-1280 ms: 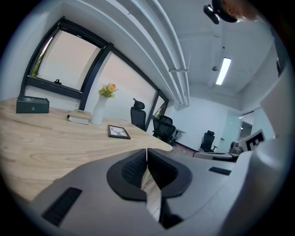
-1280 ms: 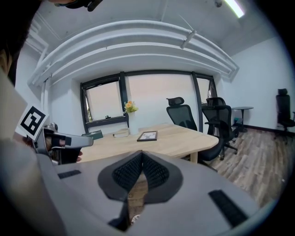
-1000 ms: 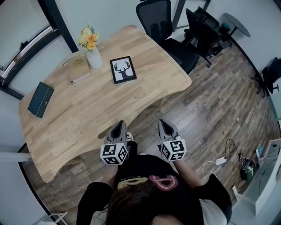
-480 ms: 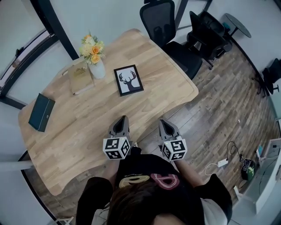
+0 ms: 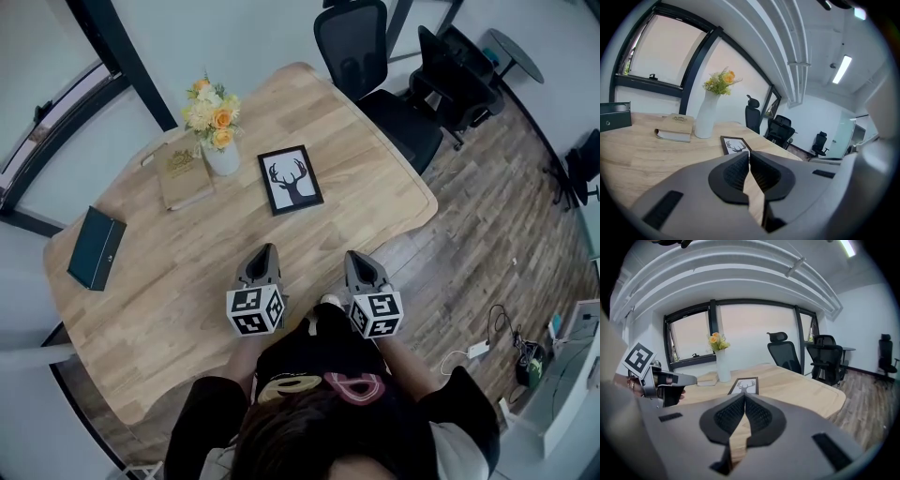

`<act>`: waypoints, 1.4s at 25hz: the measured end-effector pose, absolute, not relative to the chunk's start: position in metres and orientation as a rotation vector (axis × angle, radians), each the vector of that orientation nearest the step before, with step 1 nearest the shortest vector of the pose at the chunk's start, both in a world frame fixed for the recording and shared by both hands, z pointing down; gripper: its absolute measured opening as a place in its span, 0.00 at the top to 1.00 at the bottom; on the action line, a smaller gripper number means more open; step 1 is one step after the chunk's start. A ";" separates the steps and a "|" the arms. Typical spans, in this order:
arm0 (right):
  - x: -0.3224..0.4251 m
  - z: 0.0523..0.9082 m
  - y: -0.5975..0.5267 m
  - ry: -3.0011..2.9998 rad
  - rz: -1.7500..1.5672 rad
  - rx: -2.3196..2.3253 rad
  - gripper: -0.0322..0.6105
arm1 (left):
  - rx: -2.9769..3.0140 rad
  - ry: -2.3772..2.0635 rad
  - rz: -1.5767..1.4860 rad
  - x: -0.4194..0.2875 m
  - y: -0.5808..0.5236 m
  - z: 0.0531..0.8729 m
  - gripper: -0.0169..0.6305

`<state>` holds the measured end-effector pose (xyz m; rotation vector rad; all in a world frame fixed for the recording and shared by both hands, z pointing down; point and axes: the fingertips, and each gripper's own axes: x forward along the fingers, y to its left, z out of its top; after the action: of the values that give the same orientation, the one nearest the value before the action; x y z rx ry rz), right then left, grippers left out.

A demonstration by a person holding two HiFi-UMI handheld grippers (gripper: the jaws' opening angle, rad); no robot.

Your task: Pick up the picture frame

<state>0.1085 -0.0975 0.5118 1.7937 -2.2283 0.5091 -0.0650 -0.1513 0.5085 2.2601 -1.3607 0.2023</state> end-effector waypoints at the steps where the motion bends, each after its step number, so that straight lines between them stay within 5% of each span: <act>1: 0.109 0.510 -0.103 -2.224 0.505 1.792 0.93 | 2.258 -1.363 0.201 -0.065 -0.154 0.508 0.94; 15: 0.126 0.516 -0.172 -2.183 0.542 1.687 0.93 | 2.139 -1.475 0.235 -0.060 -0.192 0.515 0.94; 21: 0.128 0.520 -0.197 -2.212 0.581 1.632 0.82 | 2.121 -1.505 0.258 -0.057 -0.210 0.512 0.94; 26: 0.128 0.521 -0.218 -2.230 0.593 1.583 0.78 | 2.104 -1.482 0.323 -0.052 -0.218 0.520 0.81; 35: 0.121 0.526 -0.246 -2.249 0.564 1.489 0.76 | 2.069 -1.478 0.369 -0.051 -0.238 0.524 0.77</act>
<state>0.1214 -0.2461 0.5263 1.4895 -2.2491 0.5643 -0.0509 -0.2377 0.5238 2.0690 -1.4778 0.3695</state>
